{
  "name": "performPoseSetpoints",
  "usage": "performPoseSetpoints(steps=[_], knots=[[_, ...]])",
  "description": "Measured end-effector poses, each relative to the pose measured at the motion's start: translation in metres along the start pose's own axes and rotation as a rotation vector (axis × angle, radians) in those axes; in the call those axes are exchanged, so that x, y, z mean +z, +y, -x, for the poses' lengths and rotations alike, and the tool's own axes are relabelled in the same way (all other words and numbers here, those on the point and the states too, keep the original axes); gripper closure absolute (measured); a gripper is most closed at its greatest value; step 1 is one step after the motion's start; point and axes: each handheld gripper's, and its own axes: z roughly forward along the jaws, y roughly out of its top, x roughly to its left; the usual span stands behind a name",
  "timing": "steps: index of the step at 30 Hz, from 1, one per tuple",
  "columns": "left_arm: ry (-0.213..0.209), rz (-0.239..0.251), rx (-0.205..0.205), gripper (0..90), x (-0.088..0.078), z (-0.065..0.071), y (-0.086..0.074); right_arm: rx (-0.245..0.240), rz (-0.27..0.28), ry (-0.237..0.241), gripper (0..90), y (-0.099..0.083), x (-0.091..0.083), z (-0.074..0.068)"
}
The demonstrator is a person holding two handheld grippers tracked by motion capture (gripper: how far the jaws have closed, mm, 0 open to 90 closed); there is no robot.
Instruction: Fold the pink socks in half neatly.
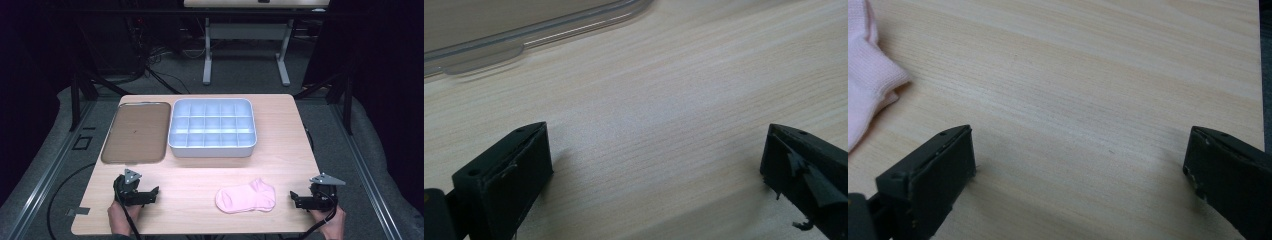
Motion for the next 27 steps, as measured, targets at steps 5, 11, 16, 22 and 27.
performPoseSetpoints(steps=[5,11,16,22,27], knots=[[0.0,-0.001,0.002,0.0,0.0,0.0,0.0,0.003,-0.018,0.0,0.0,0.002,-0.001,-0.002],[0.001,-0.001,0.0,0.3,0.0,0.0,0.0,0.002,0.003,0.03,0.0,0.008,-0.012,-0.012],[0.002,0.002,-0.001,0.5,0.0,0.0,0.0,-0.062,0.021,0.062,0.0,0.024,-0.028,-0.036],[0.001,0.002,-0.002,0.6,0.0,0.0,0.0,-0.095,0.001,0.095,0.0,0.036,-0.032,-0.056],[0.001,0.002,-0.002,0.6,0.0,0.0,0.0,-0.134,-0.003,0.129,0.0,0.043,-0.03,-0.076]])
